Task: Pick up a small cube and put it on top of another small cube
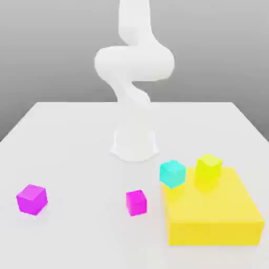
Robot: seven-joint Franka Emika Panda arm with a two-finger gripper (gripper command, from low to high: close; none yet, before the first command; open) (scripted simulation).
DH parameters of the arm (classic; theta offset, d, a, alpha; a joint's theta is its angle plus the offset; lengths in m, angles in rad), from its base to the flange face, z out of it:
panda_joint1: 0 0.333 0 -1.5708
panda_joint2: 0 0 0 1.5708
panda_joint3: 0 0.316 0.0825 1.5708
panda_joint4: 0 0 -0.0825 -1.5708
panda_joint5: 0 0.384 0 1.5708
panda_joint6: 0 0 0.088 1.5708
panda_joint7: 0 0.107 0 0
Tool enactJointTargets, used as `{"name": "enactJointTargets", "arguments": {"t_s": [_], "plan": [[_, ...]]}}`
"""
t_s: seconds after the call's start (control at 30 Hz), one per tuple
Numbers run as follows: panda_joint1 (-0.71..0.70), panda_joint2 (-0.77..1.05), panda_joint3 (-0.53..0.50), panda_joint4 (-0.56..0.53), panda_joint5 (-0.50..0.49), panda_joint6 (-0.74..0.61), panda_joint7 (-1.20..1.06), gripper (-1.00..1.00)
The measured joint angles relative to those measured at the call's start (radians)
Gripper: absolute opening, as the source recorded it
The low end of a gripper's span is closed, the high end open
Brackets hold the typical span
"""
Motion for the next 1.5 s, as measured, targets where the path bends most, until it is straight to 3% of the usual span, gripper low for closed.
{"name": "enactJointTargets", "arguments": {"t_s": [0.4, 0.77, 1.0, 1.2, 1.47, 1.5], "plan": [[-0.157, 0.342, 0.192, -0.344, 0.074, 0.299, 0.558, 0.00], [-0.256, 0.635, 0.306, -0.631, 0.119, 0.557, 1.038, 0.00], [-0.291, 0.753, 0.275, -0.609, -0.117, 0.642, 1.237, 0.00], [-0.181, 0.852, 0.103, -0.579, -0.365, 0.713, 1.419, 0.00], [0.004, 0.977, -0.111, -0.566, -0.451, 0.823, 1.476, 0.00], [0.014, 0.989, -0.123, -0.567, -0.453, 0.834, 1.475, -1.00]]}}
